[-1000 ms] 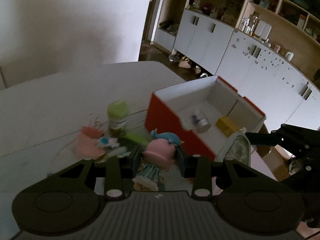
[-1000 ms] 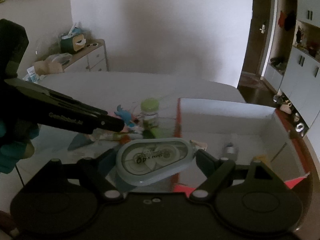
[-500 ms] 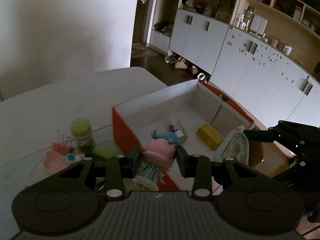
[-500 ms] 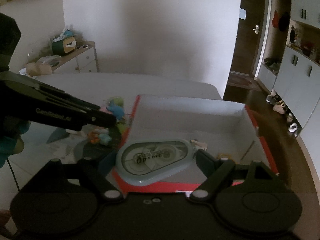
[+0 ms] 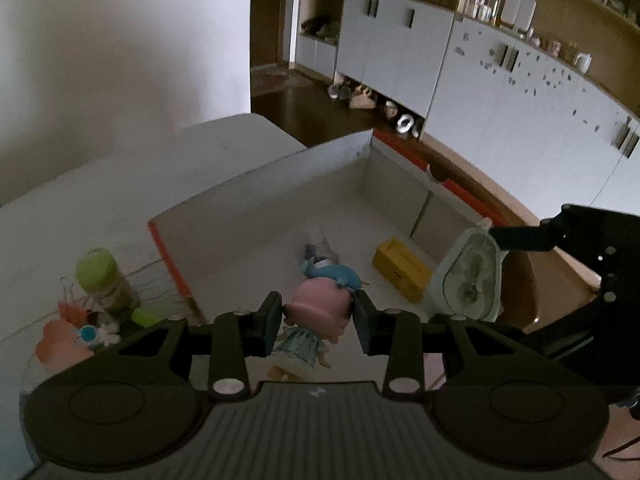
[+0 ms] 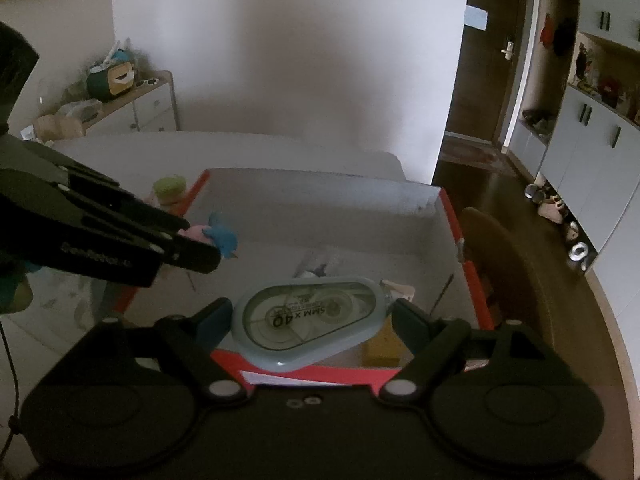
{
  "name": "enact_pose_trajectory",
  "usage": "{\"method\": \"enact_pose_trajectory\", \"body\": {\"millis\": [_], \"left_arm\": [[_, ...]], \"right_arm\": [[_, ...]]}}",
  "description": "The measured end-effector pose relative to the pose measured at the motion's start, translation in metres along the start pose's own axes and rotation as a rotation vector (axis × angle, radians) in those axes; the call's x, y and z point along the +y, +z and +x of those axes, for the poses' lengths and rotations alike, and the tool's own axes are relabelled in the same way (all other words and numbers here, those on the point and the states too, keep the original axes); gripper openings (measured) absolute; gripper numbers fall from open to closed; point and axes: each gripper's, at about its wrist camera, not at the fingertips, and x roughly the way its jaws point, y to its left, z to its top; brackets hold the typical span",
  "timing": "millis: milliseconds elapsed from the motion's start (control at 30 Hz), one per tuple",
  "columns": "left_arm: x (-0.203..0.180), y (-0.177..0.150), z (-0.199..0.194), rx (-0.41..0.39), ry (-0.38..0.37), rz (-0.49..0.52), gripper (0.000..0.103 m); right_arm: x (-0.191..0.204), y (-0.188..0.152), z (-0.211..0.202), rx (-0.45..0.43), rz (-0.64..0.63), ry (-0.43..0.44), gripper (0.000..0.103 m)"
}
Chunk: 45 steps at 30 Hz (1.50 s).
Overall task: Organize rigid objects
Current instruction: 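Carry the tape dispenser and pink figurine into the red box with both tools, then release the tape dispenser and figurine in the box and lift both tools away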
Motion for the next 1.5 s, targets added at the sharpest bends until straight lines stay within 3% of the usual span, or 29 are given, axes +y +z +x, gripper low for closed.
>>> {"method": "enact_pose_trajectory", "body": {"millis": [700,1100,1500], "left_arm": [[0.008,0.042,0.113,0.211,0.216,-0.085,0.037],[0.010,0.050,0.158,0.319,0.247,-0.103,0.037],[0.011,0.057,0.166,0.350,0.239,-0.111,0.038]], "right_arm": [[-0.027,0.007,0.076,0.193,-0.079,0.099,0.086],[-0.022,0.014,0.111,0.355,-0.100,0.120,0.086],[-0.019,0.022,0.117,0.395,-0.094,0.121,0.086]]}}
